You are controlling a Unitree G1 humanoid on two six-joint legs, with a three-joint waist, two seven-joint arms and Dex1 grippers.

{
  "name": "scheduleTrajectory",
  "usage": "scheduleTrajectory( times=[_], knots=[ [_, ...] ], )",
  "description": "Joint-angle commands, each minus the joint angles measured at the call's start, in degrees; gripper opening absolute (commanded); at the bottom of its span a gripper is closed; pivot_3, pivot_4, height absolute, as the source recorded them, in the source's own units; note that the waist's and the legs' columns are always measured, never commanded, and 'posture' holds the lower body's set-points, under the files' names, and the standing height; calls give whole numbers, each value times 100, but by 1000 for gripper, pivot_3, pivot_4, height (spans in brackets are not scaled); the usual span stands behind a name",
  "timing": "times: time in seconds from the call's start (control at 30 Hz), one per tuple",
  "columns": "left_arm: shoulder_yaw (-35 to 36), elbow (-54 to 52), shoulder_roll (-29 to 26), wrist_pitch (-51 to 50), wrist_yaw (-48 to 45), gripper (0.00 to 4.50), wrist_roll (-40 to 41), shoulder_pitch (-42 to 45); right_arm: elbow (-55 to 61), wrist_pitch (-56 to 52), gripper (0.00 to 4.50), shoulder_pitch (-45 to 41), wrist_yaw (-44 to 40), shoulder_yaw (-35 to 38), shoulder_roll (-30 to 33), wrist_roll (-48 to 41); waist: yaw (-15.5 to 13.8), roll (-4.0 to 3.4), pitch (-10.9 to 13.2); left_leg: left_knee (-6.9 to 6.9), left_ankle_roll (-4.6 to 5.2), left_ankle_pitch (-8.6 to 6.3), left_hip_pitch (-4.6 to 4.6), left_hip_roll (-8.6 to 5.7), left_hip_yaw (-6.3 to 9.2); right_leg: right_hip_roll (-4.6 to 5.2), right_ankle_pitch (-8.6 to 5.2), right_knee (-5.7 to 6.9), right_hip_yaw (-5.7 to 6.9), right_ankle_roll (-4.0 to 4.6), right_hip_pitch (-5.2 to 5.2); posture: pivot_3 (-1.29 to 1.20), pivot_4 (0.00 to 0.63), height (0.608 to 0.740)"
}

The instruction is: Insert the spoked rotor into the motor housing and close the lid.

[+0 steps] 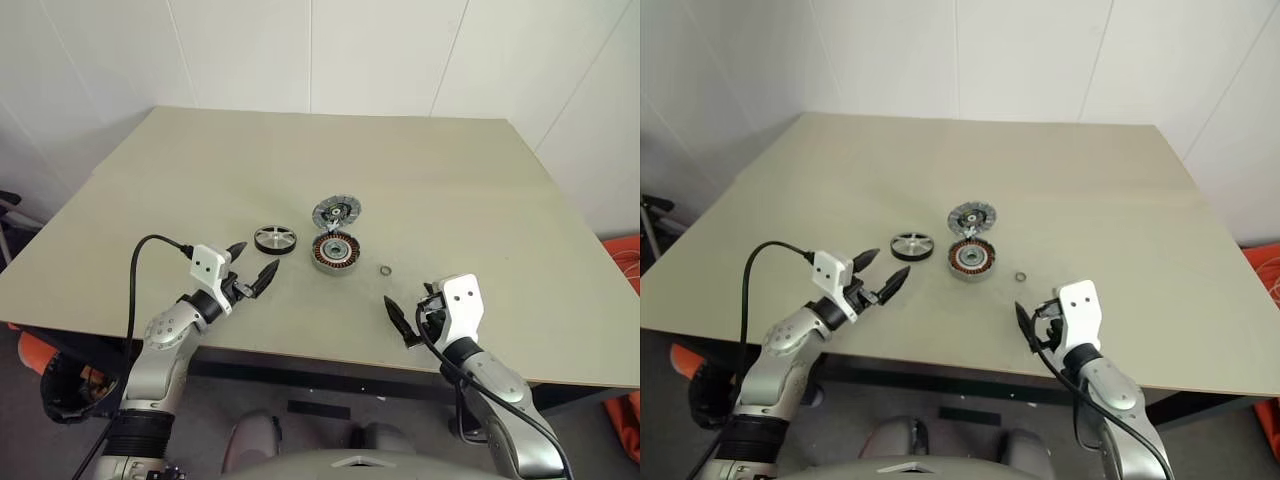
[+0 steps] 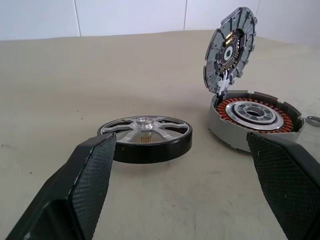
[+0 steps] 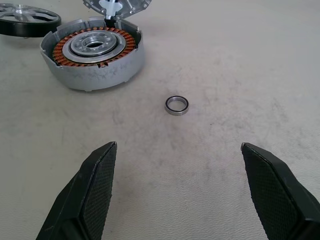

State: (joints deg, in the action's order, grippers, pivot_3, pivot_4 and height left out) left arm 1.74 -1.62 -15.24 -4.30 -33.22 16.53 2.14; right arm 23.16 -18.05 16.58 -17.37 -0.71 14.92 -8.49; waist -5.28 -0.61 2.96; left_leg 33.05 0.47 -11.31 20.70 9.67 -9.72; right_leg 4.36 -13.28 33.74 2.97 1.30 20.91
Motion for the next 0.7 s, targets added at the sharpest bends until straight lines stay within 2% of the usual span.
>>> scheduleTrajectory(
  times=[0.03, 0.4, 0.7],
  knots=[
    [26, -252, -13, 27, -5, 4445, 75, 66, 251, -8, 4500, -50, 26, 30, -20, -45, 0, 0, 0, 0, 0, 0, 0, 0, 0, 0, 0, 0, 0, 0, 0, 0, 0, 740],
    [-12, -386, 0, -38, 44, 4445, 60, 23, 302, -172, 4500, -60, 50, 14, -19, -52, -1, 0, 0, 0, 0, 0, 0, 0, 0, 0, 0, 0, 0, 0, -1, 0, 0, 740],
    [-43, -515, 14, -164, 103, 4445, 67, -29, 388, -1148, 4500, -637, 253, -23, 5, -30, 4, 0, 0, 0, -1, 1, -10, 1, -3, 0, 0, 2, -1, 0, -7, 0, 0, 740]
  ],
)
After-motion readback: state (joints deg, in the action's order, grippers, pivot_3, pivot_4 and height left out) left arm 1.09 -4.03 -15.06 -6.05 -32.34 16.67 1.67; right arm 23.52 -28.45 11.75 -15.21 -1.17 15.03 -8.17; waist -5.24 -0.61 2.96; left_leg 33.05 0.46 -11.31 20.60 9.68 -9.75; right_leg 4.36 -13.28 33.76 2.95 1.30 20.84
